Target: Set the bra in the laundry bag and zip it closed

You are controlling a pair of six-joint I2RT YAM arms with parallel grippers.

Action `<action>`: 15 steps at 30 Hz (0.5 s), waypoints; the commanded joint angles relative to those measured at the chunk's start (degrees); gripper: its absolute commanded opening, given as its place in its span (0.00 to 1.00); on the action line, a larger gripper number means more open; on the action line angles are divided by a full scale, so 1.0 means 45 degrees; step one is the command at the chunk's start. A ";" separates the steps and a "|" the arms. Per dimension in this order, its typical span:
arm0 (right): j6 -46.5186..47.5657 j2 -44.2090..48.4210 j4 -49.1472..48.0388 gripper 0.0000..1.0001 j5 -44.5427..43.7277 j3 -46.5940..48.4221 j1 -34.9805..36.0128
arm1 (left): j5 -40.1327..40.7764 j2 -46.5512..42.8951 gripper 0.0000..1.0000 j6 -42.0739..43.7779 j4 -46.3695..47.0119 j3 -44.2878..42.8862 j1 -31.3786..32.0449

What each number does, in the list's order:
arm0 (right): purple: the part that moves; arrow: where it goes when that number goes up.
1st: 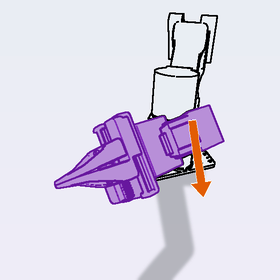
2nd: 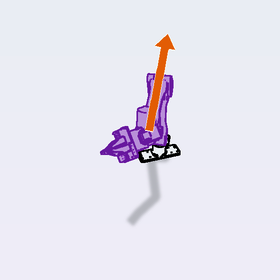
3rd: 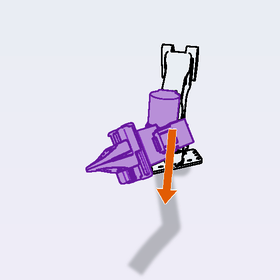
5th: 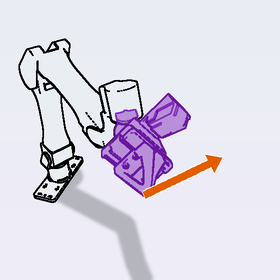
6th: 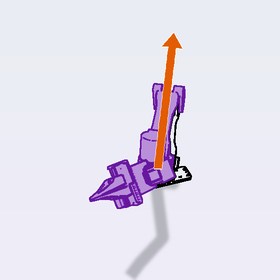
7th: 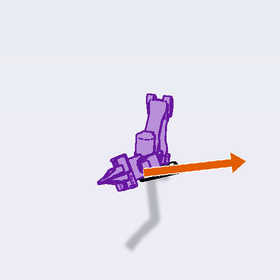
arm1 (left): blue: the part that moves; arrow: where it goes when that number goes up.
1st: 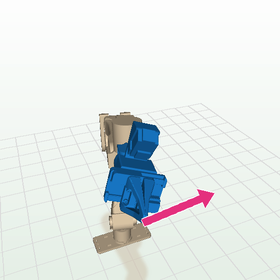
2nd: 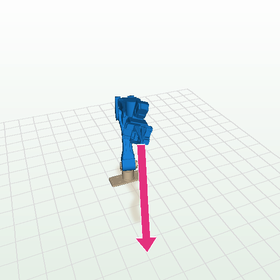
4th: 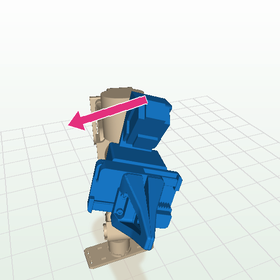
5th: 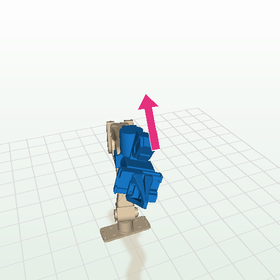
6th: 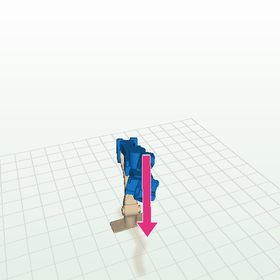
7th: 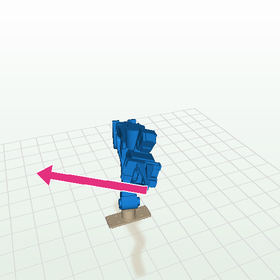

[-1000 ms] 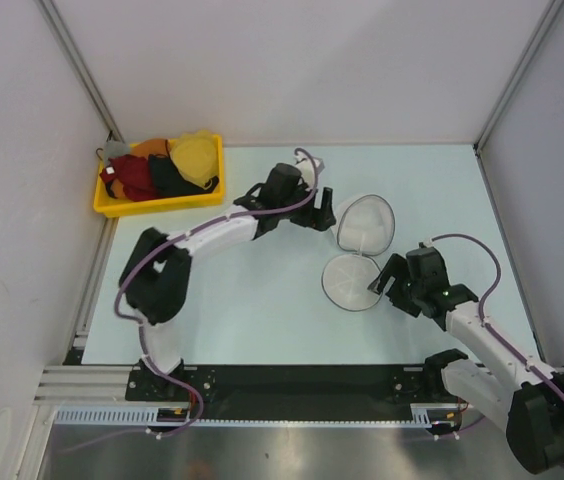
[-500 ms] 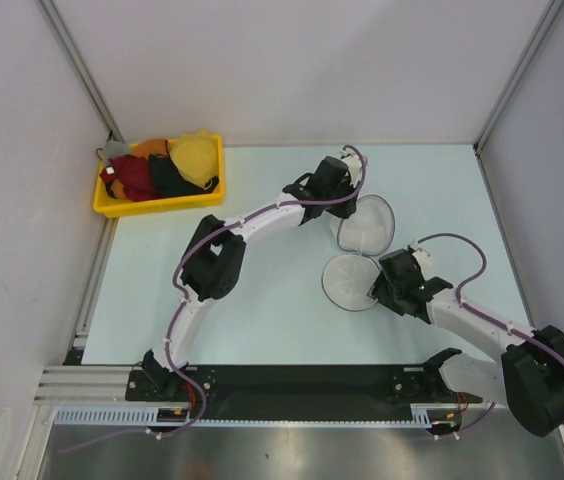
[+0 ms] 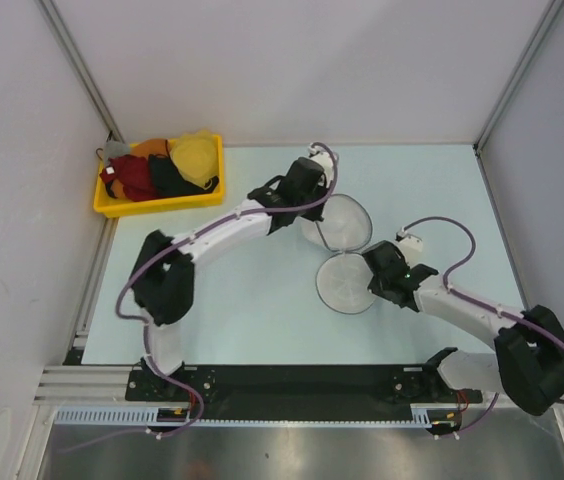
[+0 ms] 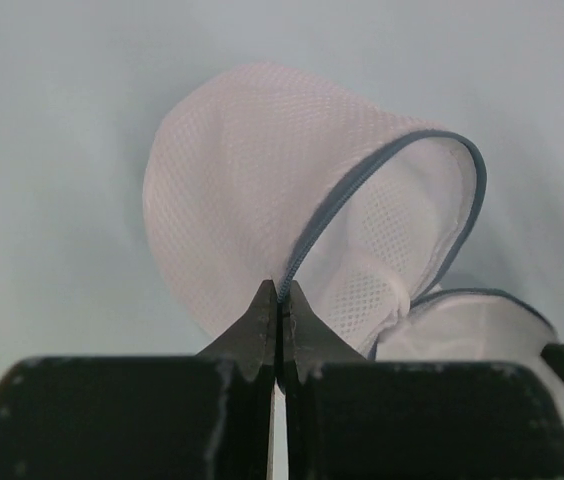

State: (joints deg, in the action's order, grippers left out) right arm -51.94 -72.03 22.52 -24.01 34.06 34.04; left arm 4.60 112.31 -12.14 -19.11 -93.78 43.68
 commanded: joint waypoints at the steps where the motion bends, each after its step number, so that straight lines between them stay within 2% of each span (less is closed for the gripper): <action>1: 0.2316 0.2368 0.2546 0.00 -0.2473 0.1569 0.0247 | 0.3055 -0.3547 0.00 -0.0328 -0.0281 0.1404 0.0059; 3: 0.3354 0.3249 0.2942 0.00 -0.2574 0.1959 0.0286 | 0.3799 -0.4852 0.00 -0.0855 -0.0885 0.2162 0.0059; 4: 0.4500 0.4103 0.3041 0.00 -0.2323 0.2077 0.0287 | 0.3570 -0.5228 0.00 -0.0992 -0.0928 0.2438 0.0078; 6: 0.5425 0.4656 0.3236 0.00 -0.2146 0.2564 0.0267 | 0.3606 -0.5834 0.00 -0.1441 -0.1102 0.3198 0.0253; 9: 0.6560 0.4621 0.4016 0.00 -0.2107 0.3930 0.0112 | 0.3588 -0.6733 0.00 -0.2475 -0.1202 0.4349 0.0371; 12: 0.7010 0.4035 0.5032 0.00 -0.0762 0.5318 -0.0007 | 0.3665 -0.7807 0.00 -0.3646 -0.0444 0.5967 0.0488; 14: 0.7633 0.3956 0.4762 0.00 0.2179 0.5554 -0.0103 | 0.2794 -0.8822 0.00 -0.4581 0.1189 0.7103 0.0353; 15: 0.7695 0.3859 0.4567 0.04 0.4318 0.5613 -0.0297 | 0.2284 -0.9115 0.00 -0.4800 0.1819 0.8076 0.0255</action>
State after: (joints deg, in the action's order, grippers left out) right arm -24.36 -53.25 40.23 -26.22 56.62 33.98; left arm 19.05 76.36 -25.08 -20.08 -66.78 45.41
